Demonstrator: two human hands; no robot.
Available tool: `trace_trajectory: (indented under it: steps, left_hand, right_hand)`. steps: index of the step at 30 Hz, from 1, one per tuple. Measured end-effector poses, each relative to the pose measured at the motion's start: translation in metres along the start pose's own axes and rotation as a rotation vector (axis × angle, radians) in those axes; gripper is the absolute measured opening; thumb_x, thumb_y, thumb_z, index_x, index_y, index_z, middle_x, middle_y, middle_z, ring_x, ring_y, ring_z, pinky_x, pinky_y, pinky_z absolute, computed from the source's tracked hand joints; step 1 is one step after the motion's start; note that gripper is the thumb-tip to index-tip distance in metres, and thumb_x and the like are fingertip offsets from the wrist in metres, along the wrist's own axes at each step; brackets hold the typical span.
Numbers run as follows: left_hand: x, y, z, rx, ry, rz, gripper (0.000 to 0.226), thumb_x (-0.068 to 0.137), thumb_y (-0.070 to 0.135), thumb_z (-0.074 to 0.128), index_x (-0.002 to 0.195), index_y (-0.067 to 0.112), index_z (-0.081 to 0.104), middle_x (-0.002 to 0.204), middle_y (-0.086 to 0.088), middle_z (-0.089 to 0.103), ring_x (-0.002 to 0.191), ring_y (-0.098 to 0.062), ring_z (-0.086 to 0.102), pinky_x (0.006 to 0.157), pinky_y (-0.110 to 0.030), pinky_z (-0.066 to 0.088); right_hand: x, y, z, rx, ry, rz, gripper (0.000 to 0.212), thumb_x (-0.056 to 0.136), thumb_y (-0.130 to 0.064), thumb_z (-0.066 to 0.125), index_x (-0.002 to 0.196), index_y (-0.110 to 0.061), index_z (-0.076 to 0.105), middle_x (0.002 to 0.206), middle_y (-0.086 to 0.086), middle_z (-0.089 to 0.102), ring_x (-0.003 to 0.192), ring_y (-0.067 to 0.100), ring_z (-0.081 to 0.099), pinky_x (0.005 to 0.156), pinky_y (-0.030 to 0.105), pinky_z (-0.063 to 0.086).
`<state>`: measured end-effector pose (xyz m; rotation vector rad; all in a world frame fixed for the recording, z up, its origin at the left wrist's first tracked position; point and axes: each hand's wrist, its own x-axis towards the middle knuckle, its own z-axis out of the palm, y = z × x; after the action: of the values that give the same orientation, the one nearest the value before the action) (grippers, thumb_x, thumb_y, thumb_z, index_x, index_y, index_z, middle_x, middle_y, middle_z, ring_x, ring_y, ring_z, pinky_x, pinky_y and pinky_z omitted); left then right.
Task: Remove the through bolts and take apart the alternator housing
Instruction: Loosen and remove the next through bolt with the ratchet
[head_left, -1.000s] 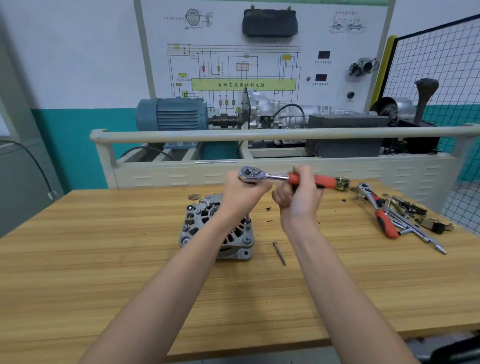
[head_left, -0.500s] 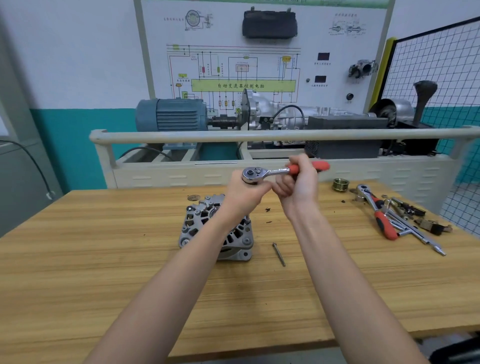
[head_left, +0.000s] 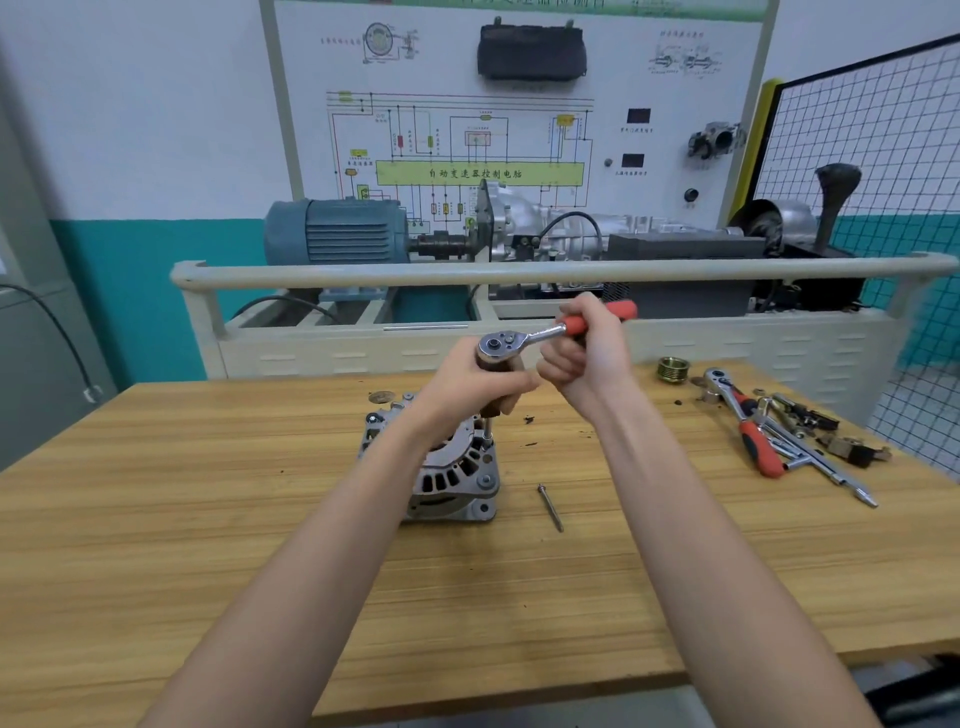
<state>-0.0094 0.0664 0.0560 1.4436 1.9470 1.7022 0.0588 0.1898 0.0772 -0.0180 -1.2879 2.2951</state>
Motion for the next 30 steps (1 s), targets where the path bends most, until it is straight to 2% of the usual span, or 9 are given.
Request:
trace_trajectory:
  steps: [3, 6, 8, 12, 15, 17, 22, 27, 30]
  left_hand:
    - [0.005, 0.003, -0.002, -0.075, -0.094, -0.015, 0.035, 0.08, 0.005, 0.066, 0.051, 0.013, 0.049, 0.044, -0.001, 0.045, 0.042, -0.015, 0.041, 0.049, -0.022, 0.039]
    - [0.008, -0.002, 0.008, -0.157, 0.016, -0.033, 0.053, 0.083, -0.004, 0.06, 0.042, 0.024, 0.042, 0.04, 0.005, 0.034, 0.037, -0.011, 0.028, 0.042, -0.019, 0.027]
    - [0.007, -0.007, 0.014, -0.141, 0.143, -0.018, 0.056, 0.082, -0.01, 0.056, 0.041, 0.024, 0.041, 0.039, 0.006, 0.033, 0.035, -0.009, 0.026, 0.041, -0.017, 0.025]
    - [0.008, -0.009, 0.026, -0.133, 0.401, 0.017, 0.043, 0.08, -0.014, 0.053, 0.053, 0.016, 0.037, 0.042, 0.009, 0.034, 0.039, -0.006, 0.028, 0.042, -0.02, 0.025]
    - [0.011, -0.007, 0.036, -0.116, 0.575, -0.003, 0.047, 0.078, -0.013, 0.056, 0.052, 0.019, 0.034, 0.039, 0.013, 0.033, 0.041, -0.001, 0.026, 0.042, -0.018, 0.025]
    - [0.012, -0.008, 0.039, -0.11, 0.615, 0.008, 0.048, 0.078, -0.013, 0.056, 0.051, 0.02, 0.034, 0.041, 0.013, 0.032, 0.042, -0.002, 0.026, 0.042, -0.016, 0.024]
    - [0.004, -0.007, 0.026, -0.106, 0.423, -0.023, 0.041, 0.078, -0.008, 0.06, 0.052, 0.017, 0.04, 0.042, 0.012, 0.038, 0.042, -0.006, 0.032, 0.044, -0.021, 0.029]
    - [-0.003, -0.001, -0.002, -0.098, 0.022, 0.011, 0.033, 0.079, 0.004, 0.066, 0.051, 0.016, 0.052, 0.047, -0.002, 0.048, 0.047, -0.022, 0.045, 0.052, -0.028, 0.042]
    - [0.0, 0.001, -0.003, -0.103, -0.031, -0.013, 0.04, 0.08, 0.002, 0.066, 0.048, 0.019, 0.048, 0.044, 0.0, 0.042, 0.045, -0.02, 0.041, 0.049, -0.027, 0.036]
  right_hand:
    - [0.018, -0.011, 0.004, -0.059, -0.12, 0.13, 0.058, 0.092, -0.015, 0.038, 0.035, -0.023, 0.032, 0.031, -0.007, 0.017, 0.028, 0.007, 0.011, 0.038, 0.017, 0.006]
    - [0.02, -0.009, 0.007, -0.033, -0.096, 0.131, 0.056, 0.091, -0.014, 0.038, 0.036, -0.022, 0.031, 0.032, -0.007, 0.017, 0.028, 0.007, 0.011, 0.038, 0.018, 0.006]
    - [0.012, -0.001, 0.008, 0.032, 0.023, 0.057, 0.047, 0.09, -0.012, 0.041, 0.044, -0.02, 0.031, 0.034, -0.006, 0.017, 0.03, 0.008, 0.011, 0.035, 0.016, 0.009]
    - [-0.022, 0.022, 0.01, 0.132, 0.284, -0.192, 0.034, 0.086, -0.008, 0.049, 0.056, -0.016, 0.036, 0.037, -0.007, 0.023, 0.032, 0.008, 0.017, 0.036, 0.016, 0.017]
    - [-0.05, 0.042, 0.013, 0.139, 0.362, -0.374, 0.028, 0.087, -0.009, 0.051, 0.062, -0.015, 0.04, 0.041, -0.007, 0.03, 0.035, 0.008, 0.024, 0.038, 0.018, 0.022]
    - [-0.057, 0.047, 0.014, 0.151, 0.364, -0.409, 0.03, 0.089, -0.009, 0.051, 0.063, -0.016, 0.039, 0.042, -0.007, 0.031, 0.035, 0.008, 0.026, 0.038, 0.018, 0.023]
    - [-0.032, 0.026, 0.008, 0.127, 0.252, -0.268, 0.049, 0.088, -0.007, 0.048, 0.043, -0.022, 0.04, 0.036, -0.007, 0.025, 0.032, 0.009, 0.017, 0.037, 0.017, 0.018]
    - [0.011, -0.006, 0.005, -0.069, -0.12, 0.067, 0.057, 0.092, -0.015, 0.04, 0.035, -0.024, 0.035, 0.032, -0.008, 0.019, 0.028, 0.007, 0.014, 0.033, 0.016, 0.014]
    - [0.023, -0.013, 0.008, -0.136, -0.27, 0.163, 0.061, 0.092, -0.016, 0.034, 0.032, -0.023, 0.036, 0.03, -0.008, 0.019, 0.027, 0.005, 0.014, 0.035, 0.019, 0.009]
